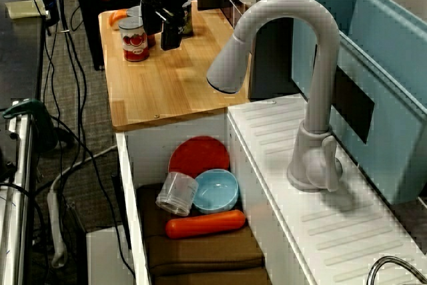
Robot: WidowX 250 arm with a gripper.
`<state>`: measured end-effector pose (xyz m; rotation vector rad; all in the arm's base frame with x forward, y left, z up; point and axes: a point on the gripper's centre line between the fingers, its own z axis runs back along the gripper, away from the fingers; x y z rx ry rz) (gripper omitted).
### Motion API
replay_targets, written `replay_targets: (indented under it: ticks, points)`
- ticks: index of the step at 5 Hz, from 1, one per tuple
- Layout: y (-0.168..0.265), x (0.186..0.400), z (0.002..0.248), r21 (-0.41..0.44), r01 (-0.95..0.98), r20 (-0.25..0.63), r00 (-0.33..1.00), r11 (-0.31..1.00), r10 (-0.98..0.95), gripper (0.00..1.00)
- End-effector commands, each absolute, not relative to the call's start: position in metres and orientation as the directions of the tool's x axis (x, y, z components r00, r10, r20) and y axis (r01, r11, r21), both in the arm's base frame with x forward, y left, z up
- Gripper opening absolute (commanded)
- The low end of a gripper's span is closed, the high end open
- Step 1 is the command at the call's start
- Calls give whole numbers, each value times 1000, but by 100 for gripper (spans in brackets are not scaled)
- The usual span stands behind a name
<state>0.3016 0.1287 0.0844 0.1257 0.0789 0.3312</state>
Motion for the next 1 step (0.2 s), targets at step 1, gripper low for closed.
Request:
replay_targets:
  ticks: [1]
  points:
    - [139,307,100,184,-202,-16,978,962,208,100]
